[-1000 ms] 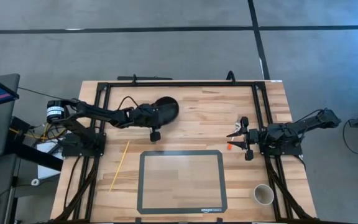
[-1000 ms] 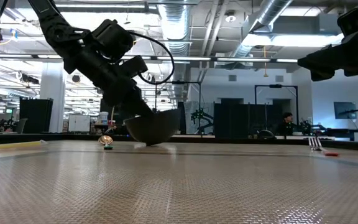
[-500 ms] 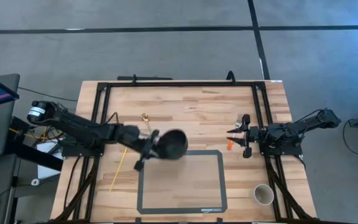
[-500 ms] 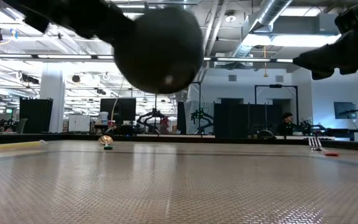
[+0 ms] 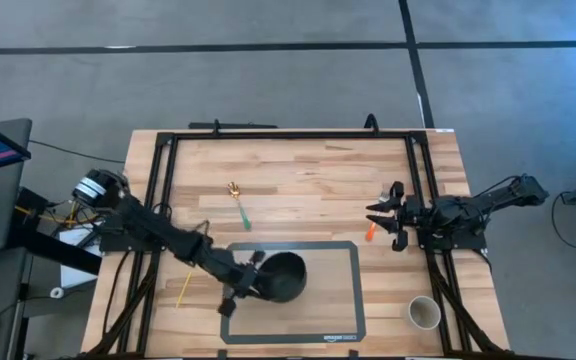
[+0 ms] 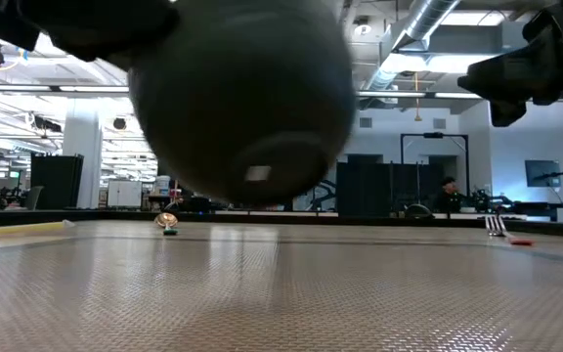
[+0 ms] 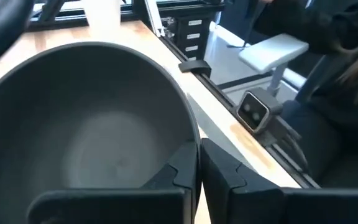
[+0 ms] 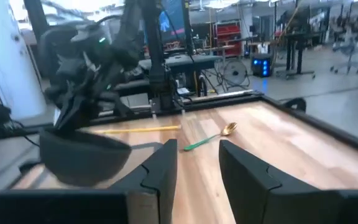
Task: Pick & Place Utensil
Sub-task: Put the black bowl on the transparent mat, then put the orange fork into the black bowl
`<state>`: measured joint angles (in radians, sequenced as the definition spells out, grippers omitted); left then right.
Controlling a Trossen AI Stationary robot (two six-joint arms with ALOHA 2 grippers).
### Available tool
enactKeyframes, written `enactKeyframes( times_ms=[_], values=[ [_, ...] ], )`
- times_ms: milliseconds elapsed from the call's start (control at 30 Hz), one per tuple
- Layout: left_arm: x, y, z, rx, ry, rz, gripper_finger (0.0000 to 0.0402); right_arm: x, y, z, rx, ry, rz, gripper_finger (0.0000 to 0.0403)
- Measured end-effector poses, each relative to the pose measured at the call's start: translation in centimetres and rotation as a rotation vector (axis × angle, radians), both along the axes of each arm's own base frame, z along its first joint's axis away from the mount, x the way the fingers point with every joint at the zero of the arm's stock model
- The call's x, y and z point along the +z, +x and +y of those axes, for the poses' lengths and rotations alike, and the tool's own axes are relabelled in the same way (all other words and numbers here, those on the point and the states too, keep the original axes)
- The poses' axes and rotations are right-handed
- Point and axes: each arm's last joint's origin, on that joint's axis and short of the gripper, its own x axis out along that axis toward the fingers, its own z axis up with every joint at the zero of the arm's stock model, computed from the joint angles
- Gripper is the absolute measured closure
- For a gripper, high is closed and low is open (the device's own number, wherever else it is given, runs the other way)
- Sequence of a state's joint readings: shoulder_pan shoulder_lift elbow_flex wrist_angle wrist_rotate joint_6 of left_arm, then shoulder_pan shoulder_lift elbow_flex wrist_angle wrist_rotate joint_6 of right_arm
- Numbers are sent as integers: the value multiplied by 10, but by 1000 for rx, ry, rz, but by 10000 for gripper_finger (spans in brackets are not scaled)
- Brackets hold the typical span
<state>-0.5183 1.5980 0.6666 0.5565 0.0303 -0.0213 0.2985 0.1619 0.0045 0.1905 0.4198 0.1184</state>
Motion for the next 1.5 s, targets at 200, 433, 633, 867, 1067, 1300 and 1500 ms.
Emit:
enactKeyframes(
  times_ms=[200, 433, 633, 867, 1067, 1300, 1500],
  values=[
    [-16, 14, -22, 5, 27, 39, 389, 2, 0, 0, 2, 45, -21, 290],
    [-23, 13, -19, 88, 81, 97, 391, 5, 0, 0, 5, 57, -60, 290],
    [-21, 8, -24, 78, 72, 106, 381, 6, 0, 0, 3, 59, -66, 290],
    [-19, 5, -27, 72, 56, 115, 384, 12, -1, -3, -52, 81, -125, 290],
    [-20, 6, -25, 89, 41, 128, 352, 14, -1, -5, -72, 109, -156, 290],
    [-18, 7, -26, 99, 9, 129, 306, 14, -1, -4, -60, 188, -164, 290],
    [-13, 9, -27, 97, -26, 79, 279, 12, -1, -4, -59, 205, -148, 290]
  ],
)
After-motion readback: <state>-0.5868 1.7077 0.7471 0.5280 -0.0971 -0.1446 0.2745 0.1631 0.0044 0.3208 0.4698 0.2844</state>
